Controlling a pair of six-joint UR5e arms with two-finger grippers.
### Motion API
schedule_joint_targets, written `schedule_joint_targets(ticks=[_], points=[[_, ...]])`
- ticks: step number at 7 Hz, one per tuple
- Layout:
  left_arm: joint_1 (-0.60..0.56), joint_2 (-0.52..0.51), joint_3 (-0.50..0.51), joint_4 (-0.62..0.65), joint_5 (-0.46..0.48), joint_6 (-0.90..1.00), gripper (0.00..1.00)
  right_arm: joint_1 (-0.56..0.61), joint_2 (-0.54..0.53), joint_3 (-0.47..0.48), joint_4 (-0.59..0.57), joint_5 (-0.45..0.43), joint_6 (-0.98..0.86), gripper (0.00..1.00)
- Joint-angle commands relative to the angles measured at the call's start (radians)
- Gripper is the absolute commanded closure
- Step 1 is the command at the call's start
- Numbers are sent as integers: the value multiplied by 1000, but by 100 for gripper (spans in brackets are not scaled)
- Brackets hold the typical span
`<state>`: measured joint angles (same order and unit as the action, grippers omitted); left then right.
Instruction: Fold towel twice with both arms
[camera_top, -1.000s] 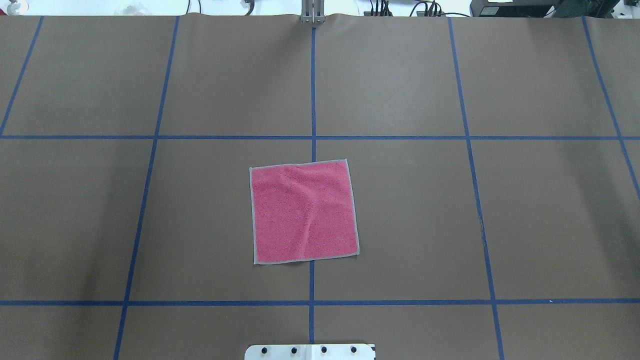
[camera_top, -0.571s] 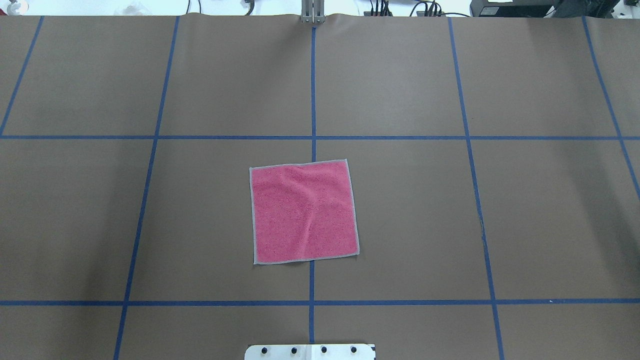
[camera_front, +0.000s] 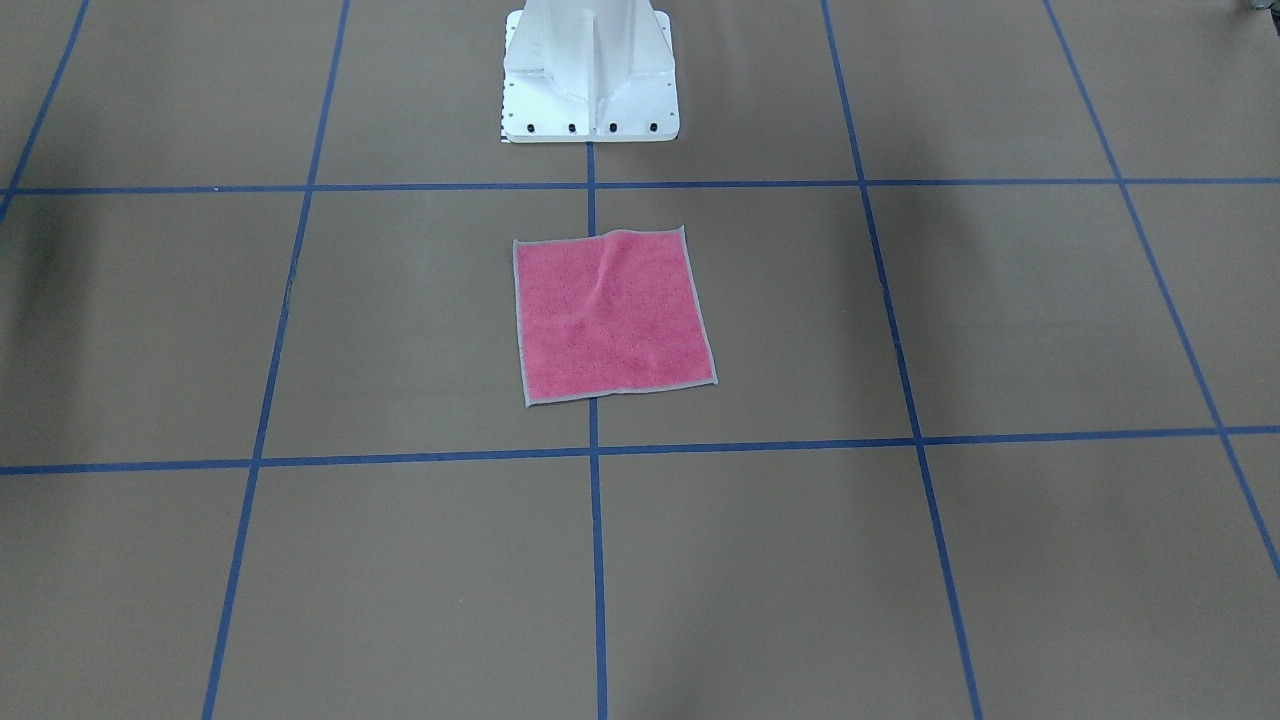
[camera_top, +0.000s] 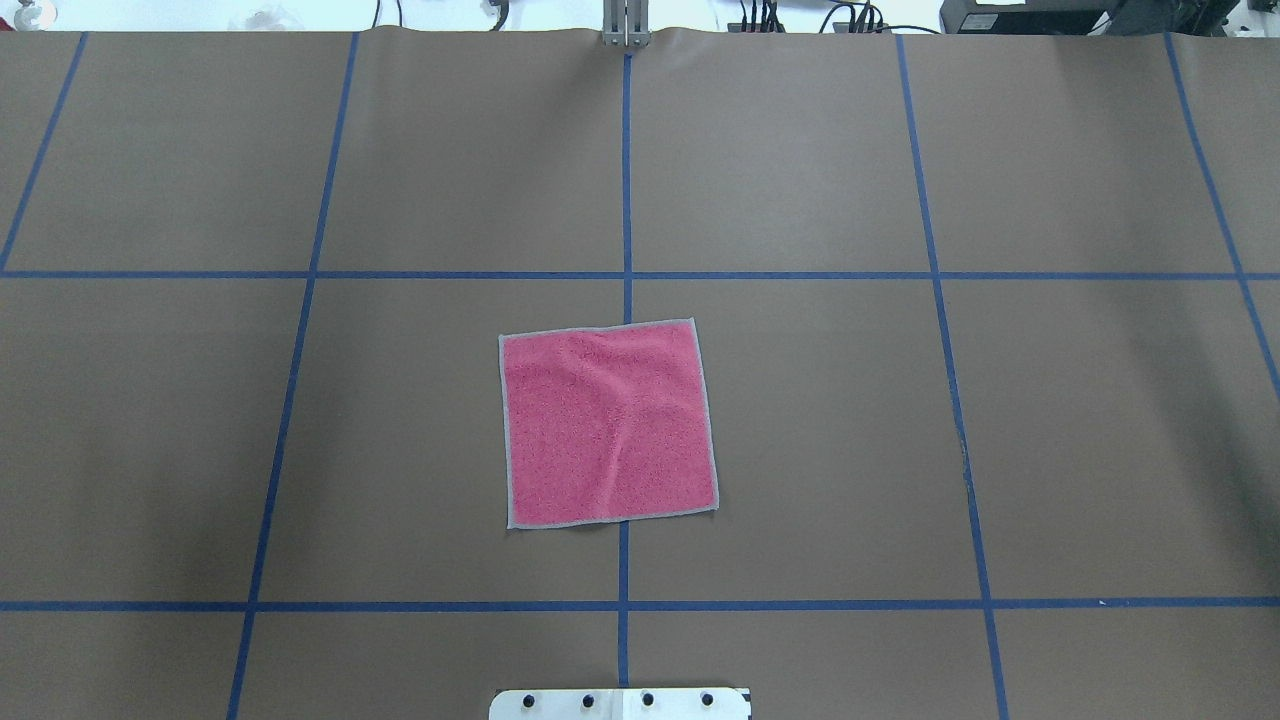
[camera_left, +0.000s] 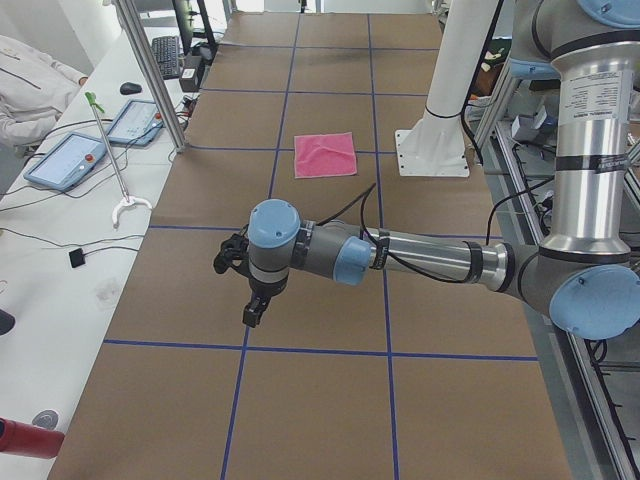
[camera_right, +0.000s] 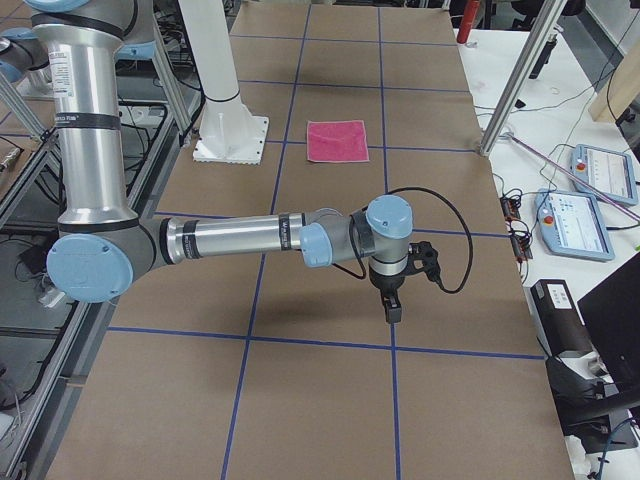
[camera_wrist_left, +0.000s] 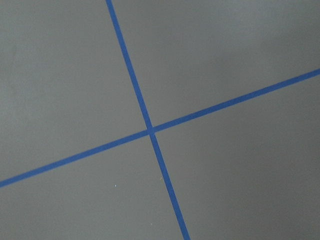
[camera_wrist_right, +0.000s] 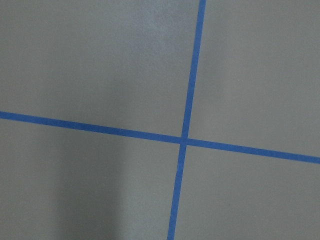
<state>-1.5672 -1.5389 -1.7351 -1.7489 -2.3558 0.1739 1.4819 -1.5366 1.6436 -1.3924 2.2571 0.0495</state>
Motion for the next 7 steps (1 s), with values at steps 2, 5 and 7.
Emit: schedule_joint_targets(ticks=[2, 5, 7], points=[[1, -46, -29, -56, -3, -132, 0, 0, 10, 5, 70, 5, 19, 0], [103, -50, -34, -274, -5, -325, 0, -104, 18, 91, 73, 12, 224, 0], [267, -69, -35, -418, 6, -622, 0, -231, 20, 169, 187, 6, 545, 0]])
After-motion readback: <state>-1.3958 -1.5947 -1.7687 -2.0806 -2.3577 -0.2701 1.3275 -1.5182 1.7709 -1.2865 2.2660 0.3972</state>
